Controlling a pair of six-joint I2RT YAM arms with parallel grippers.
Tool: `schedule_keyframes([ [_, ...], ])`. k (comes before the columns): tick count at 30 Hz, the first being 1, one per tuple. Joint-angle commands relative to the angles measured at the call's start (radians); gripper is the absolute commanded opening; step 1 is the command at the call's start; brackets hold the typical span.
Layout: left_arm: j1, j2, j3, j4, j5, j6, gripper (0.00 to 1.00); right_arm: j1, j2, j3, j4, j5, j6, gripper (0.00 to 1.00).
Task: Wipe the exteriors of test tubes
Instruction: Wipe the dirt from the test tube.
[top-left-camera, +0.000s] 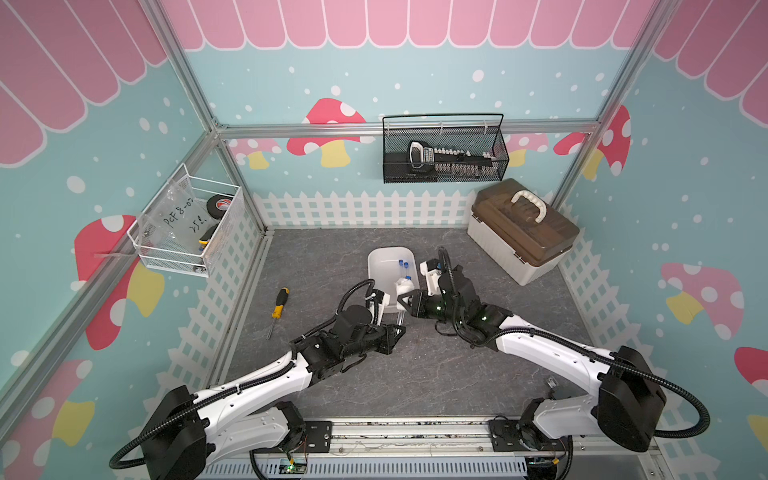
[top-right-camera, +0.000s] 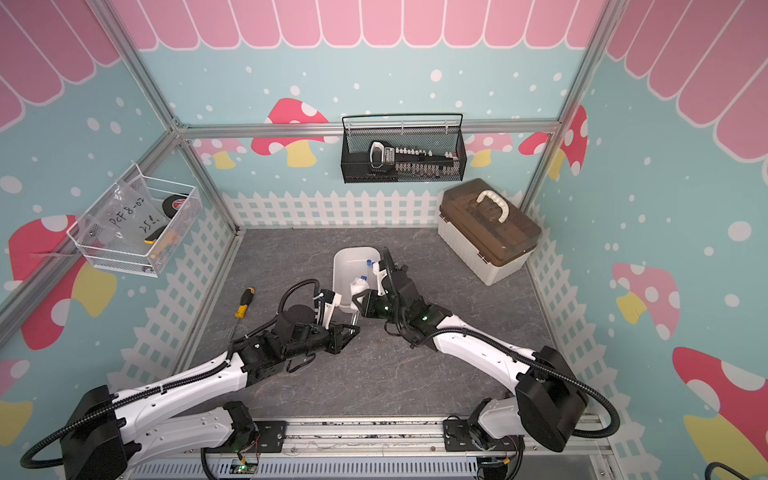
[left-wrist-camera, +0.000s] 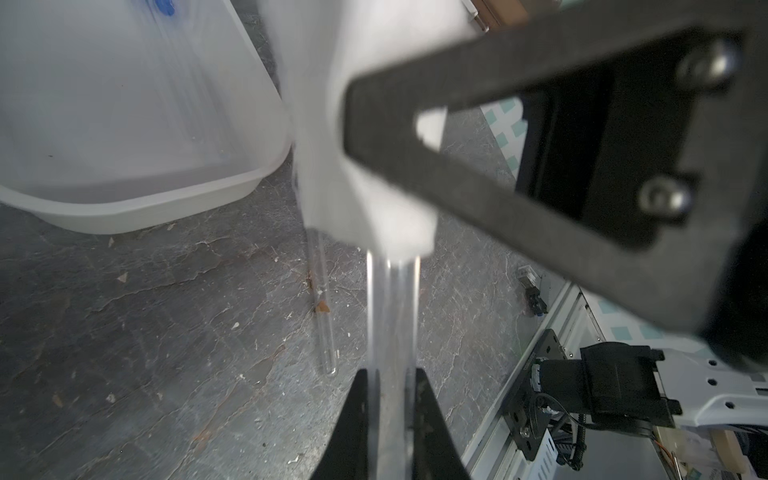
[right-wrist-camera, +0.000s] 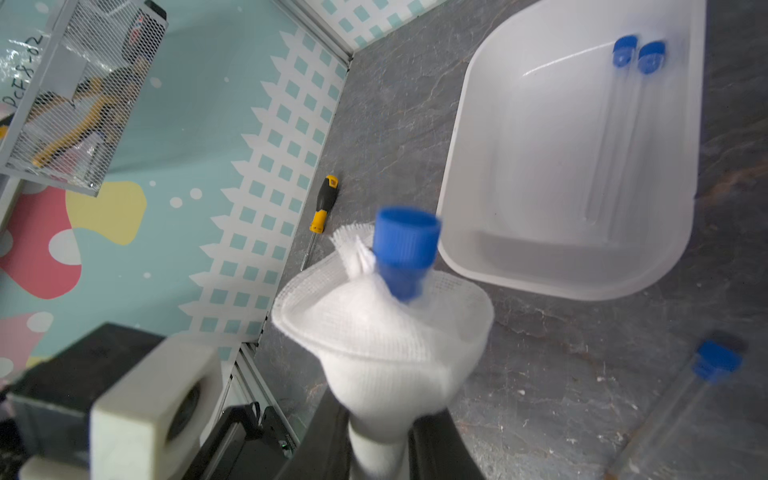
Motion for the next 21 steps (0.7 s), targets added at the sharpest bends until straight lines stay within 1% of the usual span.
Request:
schedule_keyframes([
  [1, 0.003, -0.033, -0.014, -0.003, -0.016, -0.007, 0.15, -0.081, 0.036, 0.075, -0.033, 0.030, -0.068, 0.22],
  [5, 0.003, -0.038, -0.019, -0.004, -0.017, -0.008, 0.15, -0.107, 0.063, 0.143, -0.054, 0.005, -0.097, 0.22],
  [10, 0.003, -0.043, -0.022, -0.006, -0.022, -0.010, 0.14, -0.107, 0.052, 0.135, -0.058, -0.015, -0.092, 0.22],
  [16, 0.003, -0.044, -0.019, -0.004, -0.028, -0.009, 0.15, -0.085, -0.018, 0.044, -0.056, -0.044, -0.065, 0.22],
  [21, 0.003, -0.032, -0.014, 0.000, -0.026, -0.007, 0.15, -0.007, -0.075, -0.058, -0.070, -0.039, -0.034, 0.22],
])
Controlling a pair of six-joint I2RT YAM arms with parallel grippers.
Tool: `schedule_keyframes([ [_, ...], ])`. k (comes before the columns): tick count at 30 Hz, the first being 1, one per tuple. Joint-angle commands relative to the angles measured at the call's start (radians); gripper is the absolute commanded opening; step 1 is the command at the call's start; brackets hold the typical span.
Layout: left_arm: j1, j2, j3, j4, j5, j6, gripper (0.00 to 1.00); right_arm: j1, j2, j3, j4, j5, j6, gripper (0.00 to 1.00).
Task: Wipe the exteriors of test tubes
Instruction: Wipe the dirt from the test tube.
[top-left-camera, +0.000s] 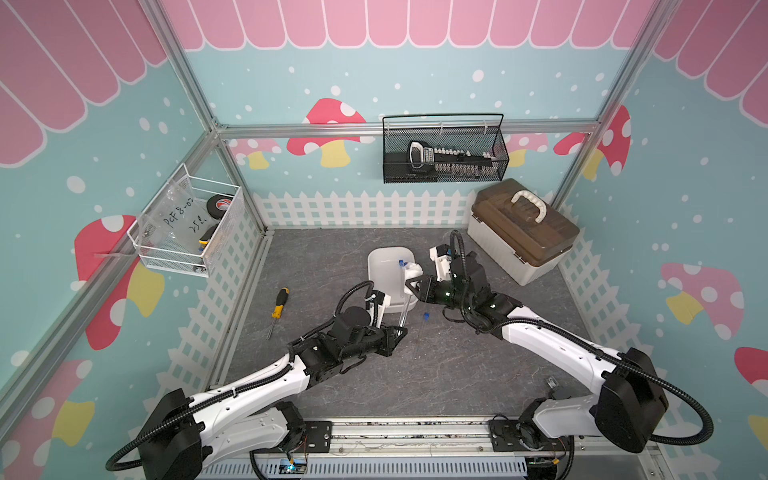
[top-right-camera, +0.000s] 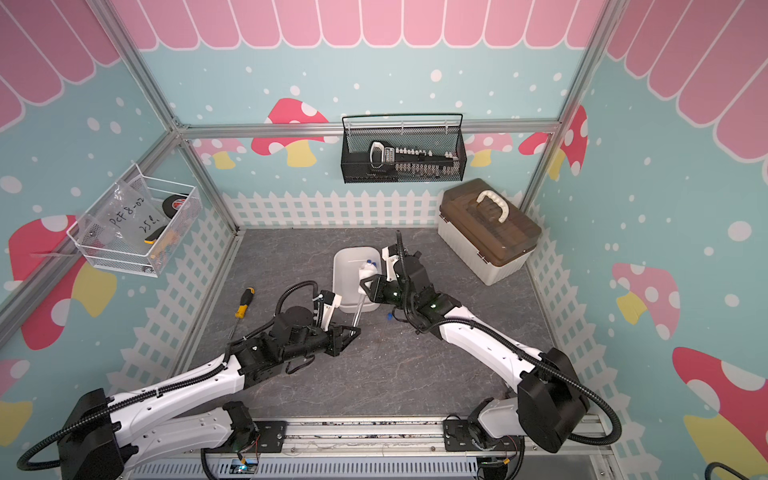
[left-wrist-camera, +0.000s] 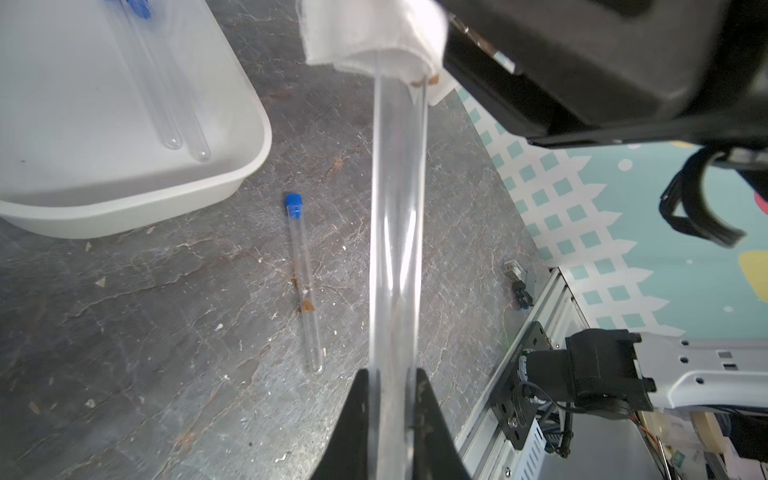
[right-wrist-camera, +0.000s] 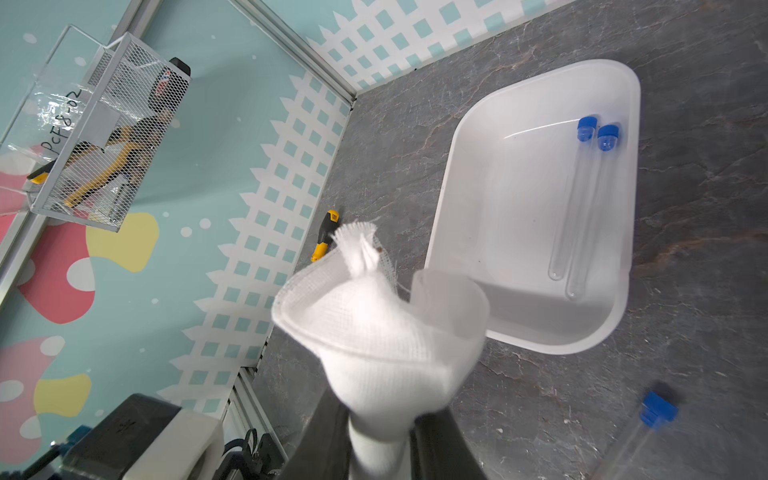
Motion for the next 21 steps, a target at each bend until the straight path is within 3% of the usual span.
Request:
schedule_keyframes([
  [1, 0.017, -0.005, -0.006, 0.009, -0.056, -0.015, 0.15, 0.064, -0.038, -0.073, -0.054, 0.003, 0.016, 0.22],
  [10, 0.018, 0.004, 0.001, 0.012, -0.055, -0.014, 0.15, 0.180, -0.048, -0.139, -0.026, 0.044, 0.080, 0.22],
  [16, 0.018, -0.001, 0.001, 0.009, -0.051, -0.012, 0.15, 0.165, -0.058, -0.119, -0.041, 0.083, 0.052, 0.22],
  [21, 0.018, -0.005, -0.005, 0.008, -0.047, -0.014, 0.15, 0.077, -0.048, -0.076, -0.041, 0.077, 0.023, 0.22],
])
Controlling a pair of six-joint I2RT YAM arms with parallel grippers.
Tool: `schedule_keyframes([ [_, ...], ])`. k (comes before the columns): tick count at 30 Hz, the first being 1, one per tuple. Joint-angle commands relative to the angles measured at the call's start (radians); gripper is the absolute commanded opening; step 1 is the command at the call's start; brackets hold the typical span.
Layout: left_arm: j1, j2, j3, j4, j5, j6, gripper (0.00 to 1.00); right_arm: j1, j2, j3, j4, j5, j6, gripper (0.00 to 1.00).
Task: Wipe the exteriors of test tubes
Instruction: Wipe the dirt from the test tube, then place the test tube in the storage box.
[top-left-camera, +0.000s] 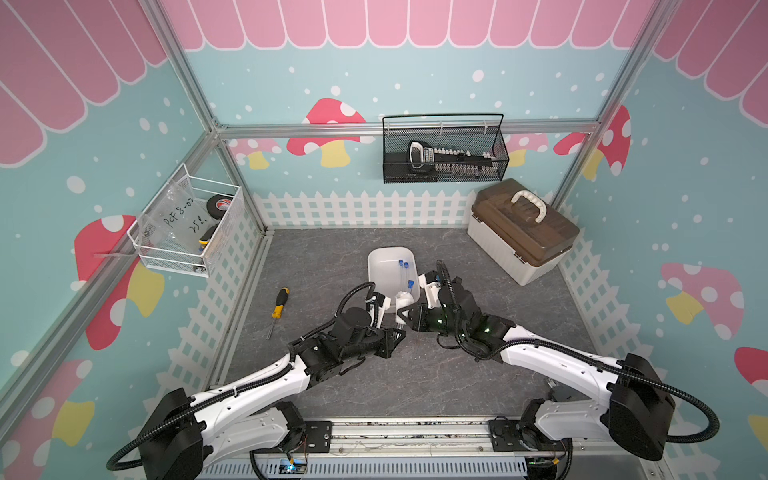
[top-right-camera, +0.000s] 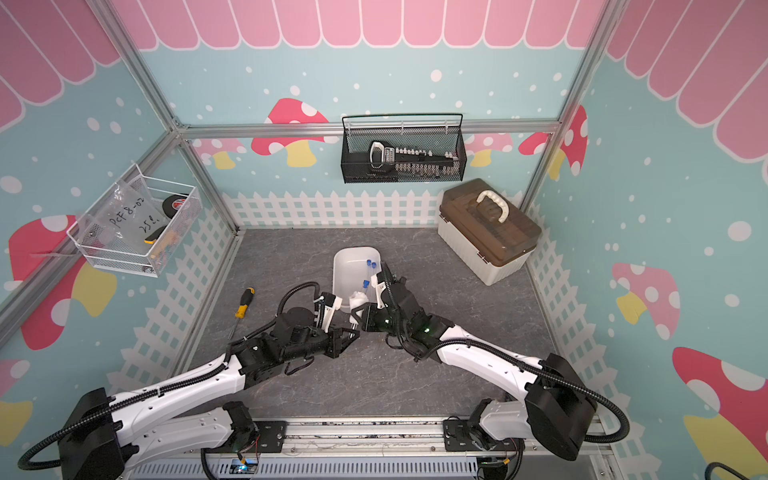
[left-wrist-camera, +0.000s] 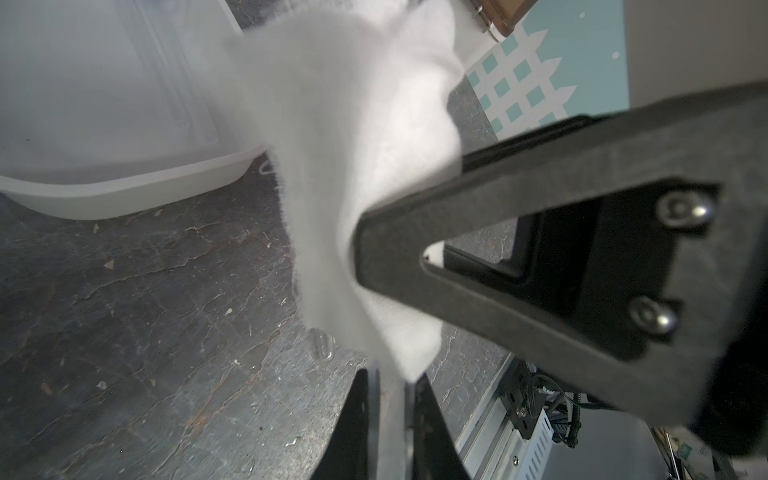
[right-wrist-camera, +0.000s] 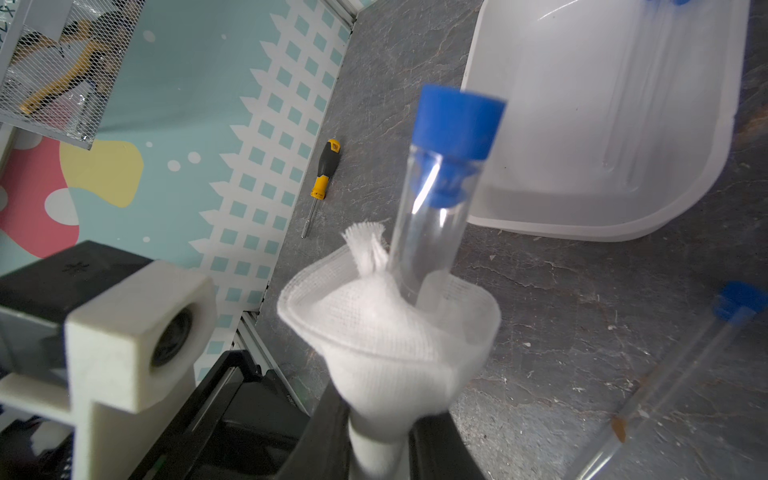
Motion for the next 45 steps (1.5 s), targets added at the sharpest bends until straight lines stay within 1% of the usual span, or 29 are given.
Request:
schedule_keyframes([
  [1, 0.012, -0.011, 0.001, 0.008, -0.038, -0.017, 0.15, -0.076, 0.002, 0.051, -0.048, 0.031, -0.046, 0.22],
  [5, 0.012, -0.014, 0.000, 0.009, -0.036, -0.018, 0.15, -0.157, 0.058, 0.131, -0.048, -0.004, -0.085, 0.22],
  [12, 0.012, -0.037, -0.012, 0.001, -0.041, -0.023, 0.15, -0.229, 0.117, 0.230, -0.055, -0.034, -0.124, 0.22],
  [20, 0.011, -0.049, -0.020, -0.002, -0.047, -0.027, 0.15, -0.288, 0.101, 0.264, -0.079, -0.047, -0.145, 0.22],
  [26, 0.012, -0.042, -0.019, 0.002, -0.043, -0.027, 0.15, -0.304, 0.087, 0.271, -0.079, -0.058, -0.146, 0.22],
  [31, 0.012, -0.039, -0.019, 0.005, -0.040, -0.029, 0.14, -0.309, 0.081, 0.269, -0.079, -0.062, -0.145, 0.22],
  [38, 0.012, -0.045, -0.020, 0.001, -0.050, -0.030, 0.15, -0.331, 0.011, 0.221, -0.104, -0.053, -0.148, 0.22],
  [45, 0.015, -0.054, -0.004, 0.001, -0.070, -0.026, 0.15, -0.345, -0.126, 0.072, -0.192, -0.018, -0.152, 0.22],
])
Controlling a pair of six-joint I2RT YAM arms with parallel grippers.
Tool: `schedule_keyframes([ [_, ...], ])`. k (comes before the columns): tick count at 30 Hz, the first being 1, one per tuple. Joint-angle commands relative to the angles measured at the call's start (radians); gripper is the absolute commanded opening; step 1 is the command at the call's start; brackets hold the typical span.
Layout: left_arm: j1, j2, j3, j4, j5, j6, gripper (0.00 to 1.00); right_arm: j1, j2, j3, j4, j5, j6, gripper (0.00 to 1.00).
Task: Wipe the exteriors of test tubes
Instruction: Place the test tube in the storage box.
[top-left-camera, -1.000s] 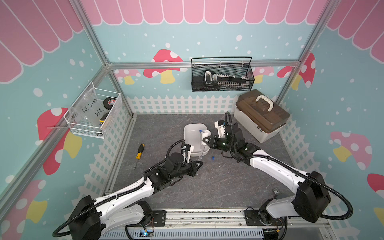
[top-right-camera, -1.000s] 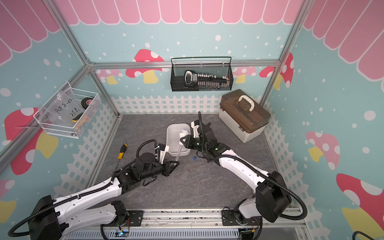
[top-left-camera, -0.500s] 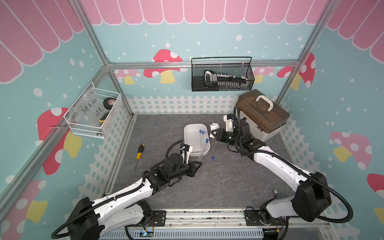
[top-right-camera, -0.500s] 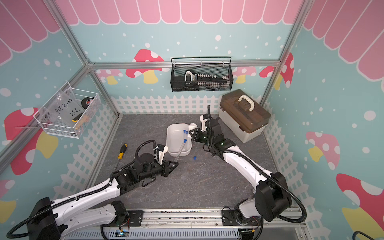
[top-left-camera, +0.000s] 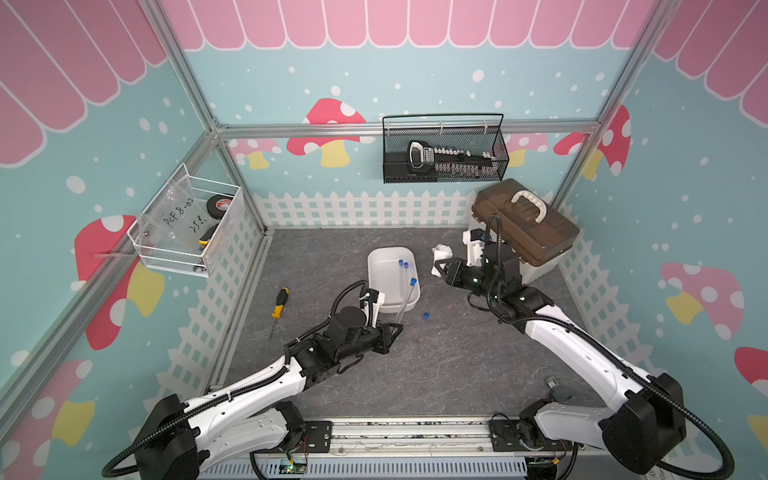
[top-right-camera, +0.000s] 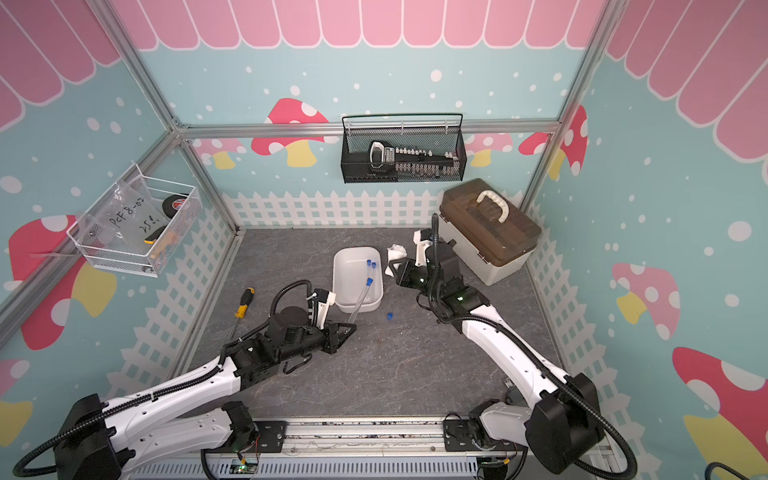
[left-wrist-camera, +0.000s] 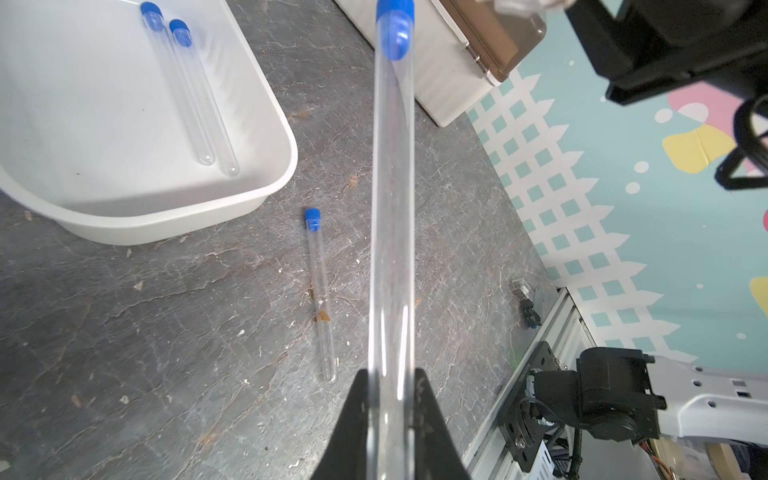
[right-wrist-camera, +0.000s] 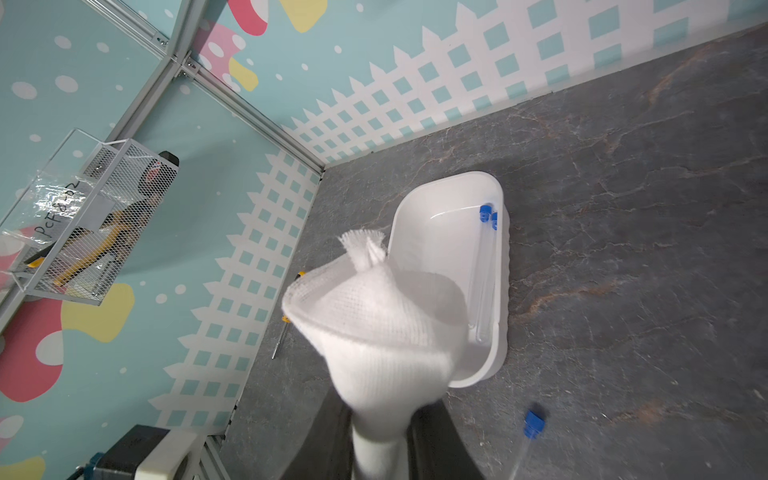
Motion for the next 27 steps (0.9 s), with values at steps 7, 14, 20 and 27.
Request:
schedule_keyframes([
  [7, 0.030, 0.014, 0.041, -0.005, -0.003, 0.005, 0.15, -0.010, -0.166, -0.279, -0.131, 0.064, 0.031, 0.22],
  [14, 0.074, 0.037, 0.058, 0.024, 0.013, 0.013, 0.15, -0.008, -0.176, -0.462, -0.138, 0.094, 0.064, 0.21],
  [20, 0.094, 0.038, 0.073, 0.009, 0.019, 0.033, 0.15, -0.008, -0.117, -0.492, -0.117, 0.081, 0.051, 0.21],
  [27, 0.124, 0.030, 0.057, 0.051, 0.115, 0.060, 0.15, -0.006, -0.051, -0.487, -0.080, 0.060, 0.051, 0.22],
])
